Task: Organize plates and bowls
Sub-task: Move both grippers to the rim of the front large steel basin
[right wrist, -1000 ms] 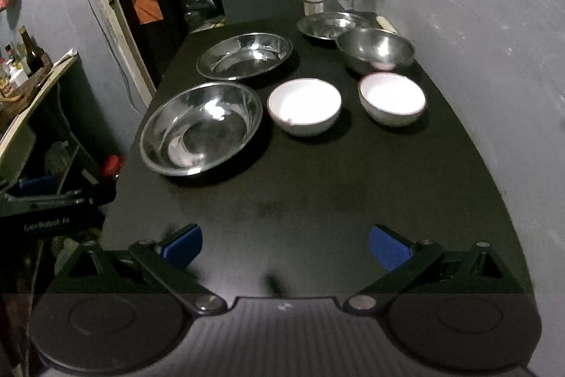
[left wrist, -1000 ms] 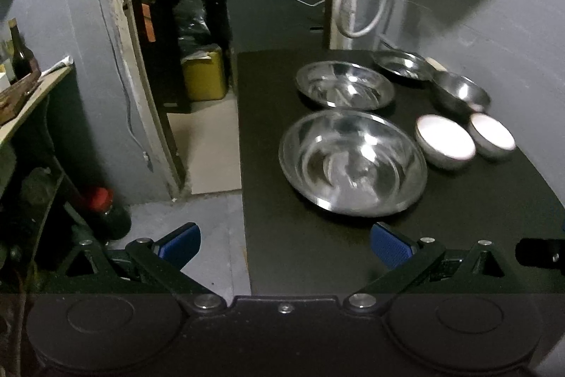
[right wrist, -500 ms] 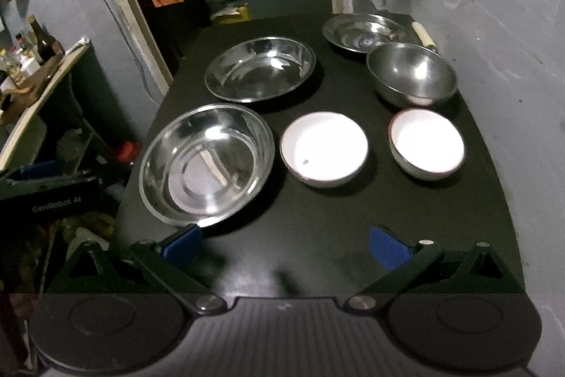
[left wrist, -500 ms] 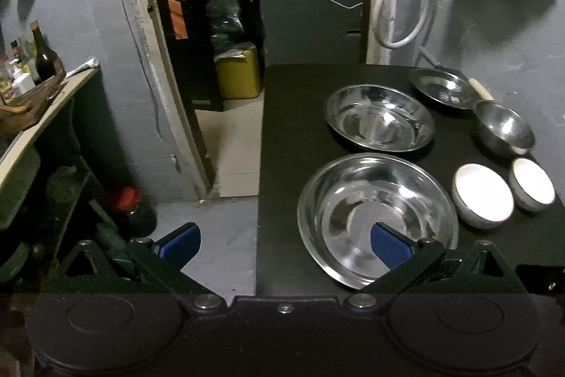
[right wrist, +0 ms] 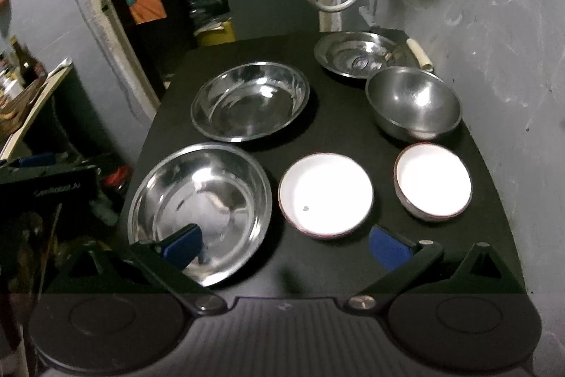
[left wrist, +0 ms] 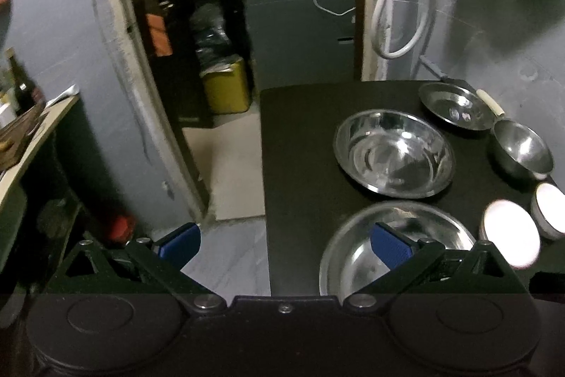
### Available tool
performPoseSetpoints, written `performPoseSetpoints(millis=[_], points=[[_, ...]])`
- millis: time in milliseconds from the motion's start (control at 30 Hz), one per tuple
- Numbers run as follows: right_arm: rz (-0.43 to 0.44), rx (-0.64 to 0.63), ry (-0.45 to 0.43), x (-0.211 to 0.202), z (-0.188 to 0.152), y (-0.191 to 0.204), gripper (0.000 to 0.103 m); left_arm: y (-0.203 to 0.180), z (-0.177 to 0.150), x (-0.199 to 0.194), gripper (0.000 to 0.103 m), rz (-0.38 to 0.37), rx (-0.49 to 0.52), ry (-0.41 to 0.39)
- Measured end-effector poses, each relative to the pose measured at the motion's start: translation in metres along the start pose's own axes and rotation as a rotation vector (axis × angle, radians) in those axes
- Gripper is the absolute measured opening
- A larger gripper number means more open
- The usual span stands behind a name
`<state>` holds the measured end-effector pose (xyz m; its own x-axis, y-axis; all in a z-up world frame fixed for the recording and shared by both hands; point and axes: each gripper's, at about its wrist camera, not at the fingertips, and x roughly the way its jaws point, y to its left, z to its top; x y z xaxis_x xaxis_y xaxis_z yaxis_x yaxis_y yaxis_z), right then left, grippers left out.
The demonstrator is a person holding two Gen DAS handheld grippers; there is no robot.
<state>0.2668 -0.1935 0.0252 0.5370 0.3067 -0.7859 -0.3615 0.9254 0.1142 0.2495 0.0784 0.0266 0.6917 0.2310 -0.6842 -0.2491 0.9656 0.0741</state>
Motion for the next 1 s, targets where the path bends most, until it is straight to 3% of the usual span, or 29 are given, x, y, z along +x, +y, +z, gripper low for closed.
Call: performPoseSetpoints(millis=[333, 567, 767, 1000], points=[[-0.048, 0.051, -0.118, 0.046, 0.041, 0.011, 0.103, 0.012, 0.055, 0.091, 0.102, -0.111, 0.006, -0.031], [-0.076, 0.108, -0.163, 0.092, 0.059, 0.005, 0.103, 0.013, 0.072, 0.149, 0.102, -0.212, -0.023, 0.014], [-0.069, 0.145, -0.167, 0.12, 0.073, -0.001, 0.093, 0.006, 0.076, 0.179, 0.095, -0.282, -0.034, 0.058], [-0.084, 0.178, -0.137, 0.145, 0.081, -0.01, 0.077, 0.001, 0.079, 0.193, 0.073, -0.351, -0.068, 0.088]])
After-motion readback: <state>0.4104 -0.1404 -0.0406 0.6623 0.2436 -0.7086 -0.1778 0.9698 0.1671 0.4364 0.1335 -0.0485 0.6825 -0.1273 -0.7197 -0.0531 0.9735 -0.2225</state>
